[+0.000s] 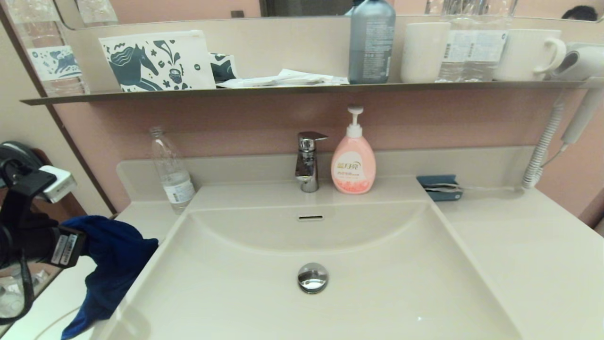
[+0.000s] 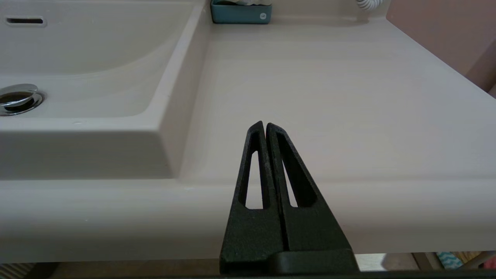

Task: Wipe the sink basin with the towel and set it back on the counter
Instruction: Wipe the sink

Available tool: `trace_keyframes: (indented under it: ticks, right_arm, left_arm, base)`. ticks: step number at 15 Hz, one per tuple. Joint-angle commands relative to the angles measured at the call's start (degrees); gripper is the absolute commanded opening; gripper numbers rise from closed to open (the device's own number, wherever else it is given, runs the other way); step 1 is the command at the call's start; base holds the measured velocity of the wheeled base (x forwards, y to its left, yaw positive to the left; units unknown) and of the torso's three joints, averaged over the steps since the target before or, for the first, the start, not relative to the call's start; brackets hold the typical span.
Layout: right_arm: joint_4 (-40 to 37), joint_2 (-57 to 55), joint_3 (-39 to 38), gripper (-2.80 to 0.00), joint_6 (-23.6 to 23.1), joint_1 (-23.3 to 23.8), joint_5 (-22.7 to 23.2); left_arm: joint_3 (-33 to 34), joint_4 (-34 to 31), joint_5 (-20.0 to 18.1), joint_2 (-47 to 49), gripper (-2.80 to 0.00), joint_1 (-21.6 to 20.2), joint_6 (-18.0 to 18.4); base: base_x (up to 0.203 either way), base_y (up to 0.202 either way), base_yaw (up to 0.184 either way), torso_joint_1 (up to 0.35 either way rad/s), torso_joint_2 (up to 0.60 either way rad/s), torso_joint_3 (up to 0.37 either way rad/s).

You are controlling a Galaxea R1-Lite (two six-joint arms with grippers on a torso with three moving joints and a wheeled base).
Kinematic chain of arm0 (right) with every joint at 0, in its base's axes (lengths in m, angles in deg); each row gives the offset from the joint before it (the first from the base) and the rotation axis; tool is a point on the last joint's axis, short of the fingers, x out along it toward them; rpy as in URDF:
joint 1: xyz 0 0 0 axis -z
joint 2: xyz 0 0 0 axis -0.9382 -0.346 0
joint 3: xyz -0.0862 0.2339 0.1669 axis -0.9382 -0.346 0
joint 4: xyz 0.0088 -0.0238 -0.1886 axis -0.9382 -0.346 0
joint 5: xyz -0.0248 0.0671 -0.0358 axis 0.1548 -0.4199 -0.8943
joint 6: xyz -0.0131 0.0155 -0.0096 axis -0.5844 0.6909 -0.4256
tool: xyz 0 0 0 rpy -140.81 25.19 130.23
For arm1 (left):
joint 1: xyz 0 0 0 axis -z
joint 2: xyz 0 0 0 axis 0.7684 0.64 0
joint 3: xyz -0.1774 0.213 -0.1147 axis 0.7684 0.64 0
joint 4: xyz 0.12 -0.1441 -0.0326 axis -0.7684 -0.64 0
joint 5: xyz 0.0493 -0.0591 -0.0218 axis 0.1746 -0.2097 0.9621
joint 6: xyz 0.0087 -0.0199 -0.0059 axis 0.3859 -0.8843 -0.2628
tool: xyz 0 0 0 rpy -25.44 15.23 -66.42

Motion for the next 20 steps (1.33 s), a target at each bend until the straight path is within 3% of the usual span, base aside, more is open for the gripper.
trace_keyframes:
  ticks: [1,3,5,7,11,20]
  right_arm:
    - [0.0,0.0,-0.01,-2.8,-0.03,-0.01,0.05]
    - [0.0,0.0,-0.01,-2.8,-0.03,-0.01,0.05]
    - [0.0,0.0,-0.01,-2.8,-0.03,-0.01,0.05]
    - [0.0,0.0,-0.01,-2.8,-0.03,-0.01,0.05]
    - [0.0,0.0,-0.01,-2.8,-0.03,-0.01,0.05]
    - [0.0,0.0,-0.01,-2.8,-0.03,-0.01,0.05]
  left_arm:
    - [-0.14,-0.02,-0.05,1.28,0.0,2.24,-4.01]
    - [-0.16,-0.02,0.2,1.08,0.0,4.6,-6.99]
    - [-0.22,-0.05,3.83,0.44,0.0,6.72,-9.74]
    - [-0.23,-0.18,9.12,0.34,0.0,7.52,-9.95]
    - [-1.07,-6.16,15.38,0.1,0.0,8.6,-9.83]
    - [-7.79,-11.47,16.12,7.38,0.0,10.88,-9.94]
  base:
    - [0.0,0.0,0.0,0.0,0.0,0.0]
    - [0.0,0.0,0.0,0.0,0.0,0.0]
    - [0.0,0.0,0.0,0.0,0.0,0.0]
    - [0.0,0.0,0.0,0.0,0.0,0.0]
    - [0.0,0.0,0.0,0.0,0.0,0.0]
    - [0.0,0.0,0.0,0.0,0.0,0.0]
